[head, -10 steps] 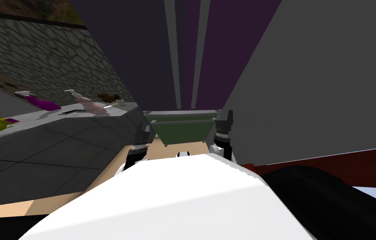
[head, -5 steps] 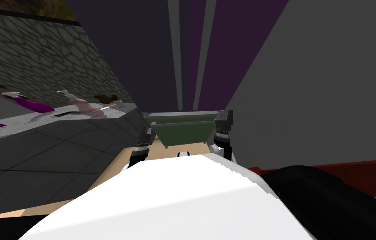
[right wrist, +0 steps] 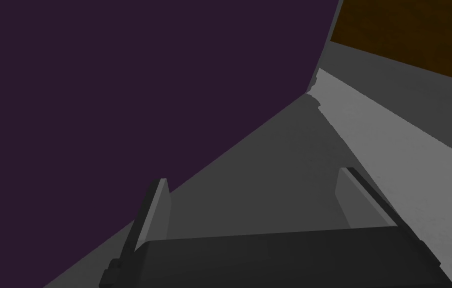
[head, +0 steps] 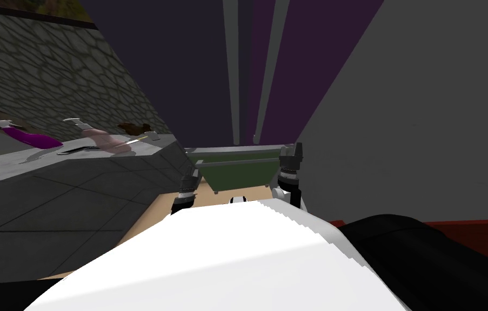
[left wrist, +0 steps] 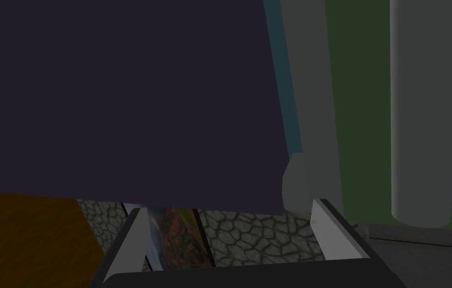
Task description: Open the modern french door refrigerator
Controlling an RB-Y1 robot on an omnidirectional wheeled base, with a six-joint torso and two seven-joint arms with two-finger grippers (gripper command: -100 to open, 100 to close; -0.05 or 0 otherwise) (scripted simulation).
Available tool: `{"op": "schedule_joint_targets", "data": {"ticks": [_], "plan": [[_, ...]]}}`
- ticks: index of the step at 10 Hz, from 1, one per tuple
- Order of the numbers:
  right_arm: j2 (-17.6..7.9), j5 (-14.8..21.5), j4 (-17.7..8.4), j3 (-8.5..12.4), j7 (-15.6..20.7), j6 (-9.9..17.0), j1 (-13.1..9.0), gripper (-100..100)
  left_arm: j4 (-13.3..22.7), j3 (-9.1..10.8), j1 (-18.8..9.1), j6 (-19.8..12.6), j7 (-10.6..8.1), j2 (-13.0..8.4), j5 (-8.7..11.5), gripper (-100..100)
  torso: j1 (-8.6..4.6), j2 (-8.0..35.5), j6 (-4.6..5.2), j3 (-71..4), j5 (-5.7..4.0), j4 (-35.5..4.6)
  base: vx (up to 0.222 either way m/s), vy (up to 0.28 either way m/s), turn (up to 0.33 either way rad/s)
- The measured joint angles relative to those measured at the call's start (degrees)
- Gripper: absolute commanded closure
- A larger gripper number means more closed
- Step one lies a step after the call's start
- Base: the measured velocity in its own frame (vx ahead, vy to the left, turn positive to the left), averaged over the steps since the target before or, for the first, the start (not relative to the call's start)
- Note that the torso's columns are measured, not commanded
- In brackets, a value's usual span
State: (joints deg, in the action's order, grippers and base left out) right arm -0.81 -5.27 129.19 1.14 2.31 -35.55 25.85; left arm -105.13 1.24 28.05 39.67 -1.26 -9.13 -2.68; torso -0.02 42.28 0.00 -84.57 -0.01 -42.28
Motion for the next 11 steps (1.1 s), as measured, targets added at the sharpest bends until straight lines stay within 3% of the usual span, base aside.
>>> {"op": "schedule_joint_targets", "data": {"ticks": [11], "plan": [[0.00, 0.00, 0.00, 0.00, 0.00, 0.00, 0.00, 0, 14.23, -0.90, -1.80, 8.00, 1.05, -0.10, 0.04, -100, 0.00, -0.03, 0.00, -0.02, 0.01, 0.01, 0.064, 0.053, -0.024]]}}
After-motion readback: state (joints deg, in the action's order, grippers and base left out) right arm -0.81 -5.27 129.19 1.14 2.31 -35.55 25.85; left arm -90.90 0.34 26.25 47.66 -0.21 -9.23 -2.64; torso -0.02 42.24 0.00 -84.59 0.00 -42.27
